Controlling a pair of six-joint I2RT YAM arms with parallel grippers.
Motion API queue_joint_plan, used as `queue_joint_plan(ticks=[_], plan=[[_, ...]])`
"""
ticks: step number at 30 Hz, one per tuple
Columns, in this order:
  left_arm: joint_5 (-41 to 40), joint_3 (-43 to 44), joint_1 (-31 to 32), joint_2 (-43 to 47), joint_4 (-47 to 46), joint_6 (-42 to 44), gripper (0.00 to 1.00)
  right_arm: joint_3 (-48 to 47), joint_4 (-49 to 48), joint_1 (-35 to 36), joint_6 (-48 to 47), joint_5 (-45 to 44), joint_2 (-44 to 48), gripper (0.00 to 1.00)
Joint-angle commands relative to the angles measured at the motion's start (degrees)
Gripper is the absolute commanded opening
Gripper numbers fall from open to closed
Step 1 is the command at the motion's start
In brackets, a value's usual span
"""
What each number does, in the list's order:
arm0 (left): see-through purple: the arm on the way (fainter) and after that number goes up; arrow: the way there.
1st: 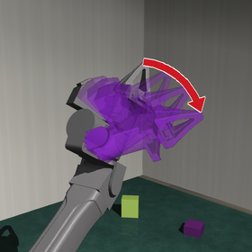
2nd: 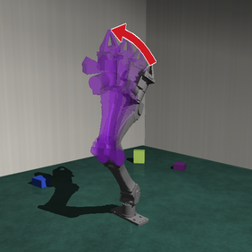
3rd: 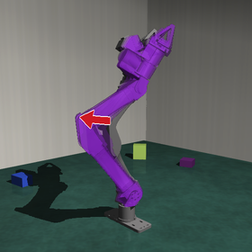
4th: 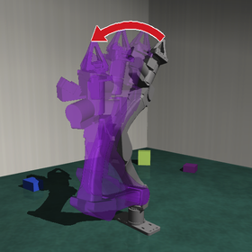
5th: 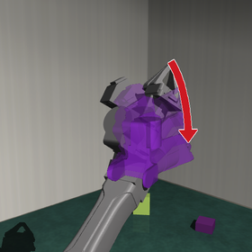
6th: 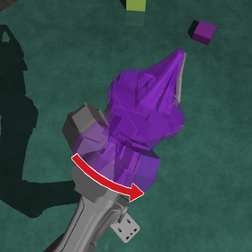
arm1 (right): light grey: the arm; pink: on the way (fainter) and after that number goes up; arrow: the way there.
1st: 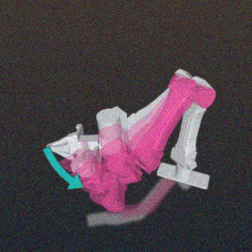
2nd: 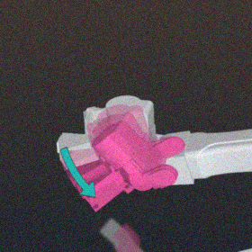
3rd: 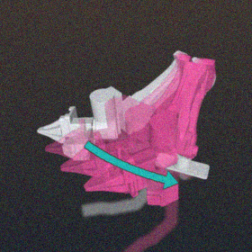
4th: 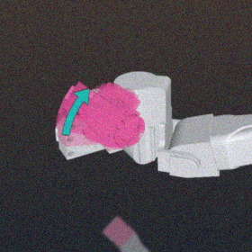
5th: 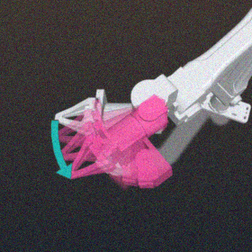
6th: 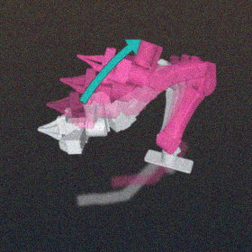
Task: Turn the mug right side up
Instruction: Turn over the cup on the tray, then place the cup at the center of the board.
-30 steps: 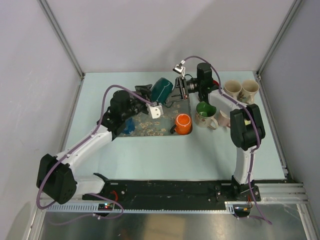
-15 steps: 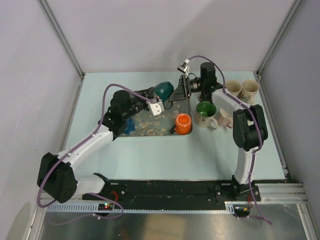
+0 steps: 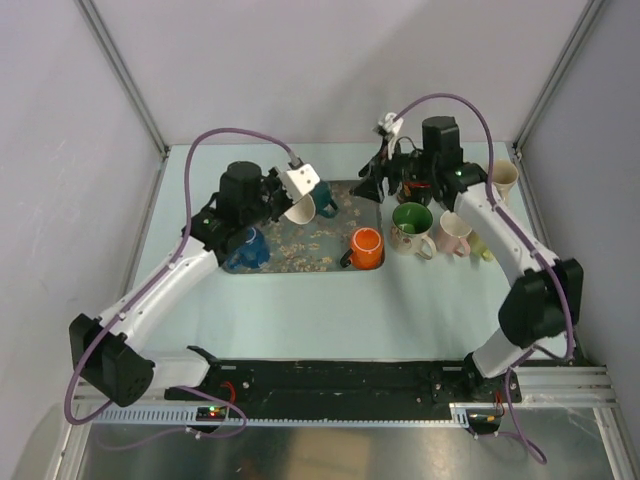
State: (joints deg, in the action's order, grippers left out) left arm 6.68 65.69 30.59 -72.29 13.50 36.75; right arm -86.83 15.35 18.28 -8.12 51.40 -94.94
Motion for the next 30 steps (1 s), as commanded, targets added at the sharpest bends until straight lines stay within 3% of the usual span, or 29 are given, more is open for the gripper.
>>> queue_joint_plan(ticks=[1, 5, 8, 17, 24, 29, 30], plan=[[-3.8, 6.1, 0.3, -0.4, 5.3, -13.7, 0.00, 2.7, 13.1, 7.3, -32.3, -14.6, 7.5, 0.67], [-5.5, 9.6, 0.3, -3.2, 8.2, -18.6, 0.00, 5.2, 16.6, 15.8, -45.3, -28.3, 8.6, 0.63], [-6.0, 12.3, 0.3, -5.4, 9.3, -20.7, 0.00, 5.5, 14.6, 19.1, -46.2, -33.6, 7.9, 0.63], [-3.8, 15.7, 0.4, -7.4, 10.9, -23.5, 0.00, 2.3, 8.4, 22.4, -47.7, -40.6, 2.4, 0.61], [0.4, 17.9, 0.2, -8.9, 12.9, -25.9, 0.00, 0.0, 6.9, 23.1, -47.5, -40.3, -0.1, 0.53], [2.3, 18.9, 0.3, -9.8, 13.7, -26.5, 0.00, 0.1, 6.9, 22.7, -47.5, -39.7, 0.1, 0.16], [2.3, 19.2, 0.2, -9.9, 13.7, -26.7, 0.05, 0.1, 7.2, 22.4, -47.4, -39.6, 0.3, 0.08]])
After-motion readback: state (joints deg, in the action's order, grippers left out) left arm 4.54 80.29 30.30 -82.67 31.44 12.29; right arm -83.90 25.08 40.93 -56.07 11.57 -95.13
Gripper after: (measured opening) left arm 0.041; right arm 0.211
